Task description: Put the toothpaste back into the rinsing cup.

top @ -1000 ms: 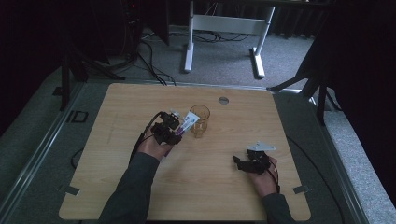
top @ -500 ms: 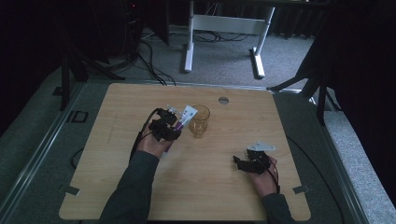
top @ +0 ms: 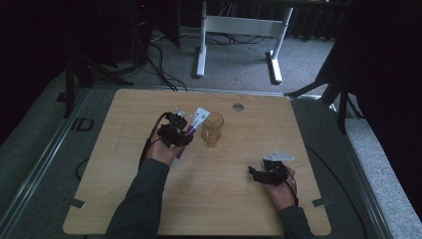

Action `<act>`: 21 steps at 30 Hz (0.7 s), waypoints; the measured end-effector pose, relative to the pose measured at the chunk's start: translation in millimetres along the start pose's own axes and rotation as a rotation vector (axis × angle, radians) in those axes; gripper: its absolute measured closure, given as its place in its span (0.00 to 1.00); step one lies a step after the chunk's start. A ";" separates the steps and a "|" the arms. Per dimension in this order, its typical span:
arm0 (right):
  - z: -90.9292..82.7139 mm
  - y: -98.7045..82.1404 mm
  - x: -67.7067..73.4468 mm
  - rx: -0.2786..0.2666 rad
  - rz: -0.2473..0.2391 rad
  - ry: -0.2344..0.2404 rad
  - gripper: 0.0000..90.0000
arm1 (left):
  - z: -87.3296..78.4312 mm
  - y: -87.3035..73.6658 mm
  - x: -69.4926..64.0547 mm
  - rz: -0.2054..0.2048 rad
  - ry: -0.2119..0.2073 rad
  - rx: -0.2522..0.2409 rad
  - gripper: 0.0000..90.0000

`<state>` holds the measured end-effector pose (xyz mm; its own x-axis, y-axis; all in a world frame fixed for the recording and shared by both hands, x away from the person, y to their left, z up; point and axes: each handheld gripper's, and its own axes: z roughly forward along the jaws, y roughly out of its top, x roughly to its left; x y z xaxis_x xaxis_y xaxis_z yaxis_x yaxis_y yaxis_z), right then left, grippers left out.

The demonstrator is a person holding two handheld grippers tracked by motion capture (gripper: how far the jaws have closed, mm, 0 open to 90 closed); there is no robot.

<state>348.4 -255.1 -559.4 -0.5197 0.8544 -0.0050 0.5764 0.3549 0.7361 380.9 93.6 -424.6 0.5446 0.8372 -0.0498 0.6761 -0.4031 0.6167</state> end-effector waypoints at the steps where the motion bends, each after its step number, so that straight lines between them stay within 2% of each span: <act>1: 0.0 0.0 0.1 0.000 0.001 0.000 0.31 | 0.0 0.2 0.4 -0.002 0.003 -0.003 0.81; 10: 0.0 0.0 0.0 0.000 0.000 0.000 0.31 | 0.0 1.9 4.7 -0.031 -0.005 -0.014 0.81; 21: 0.0 0.0 0.0 0.000 0.000 -0.001 0.31 | -3.7 9.1 4.9 -0.029 -0.009 -0.041 0.81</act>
<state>348.4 -255.1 -559.4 -0.5191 0.8547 -0.0055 0.5764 0.3548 0.7361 387.9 95.4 -416.4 0.5293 0.8451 -0.0754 0.6712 -0.3627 0.6465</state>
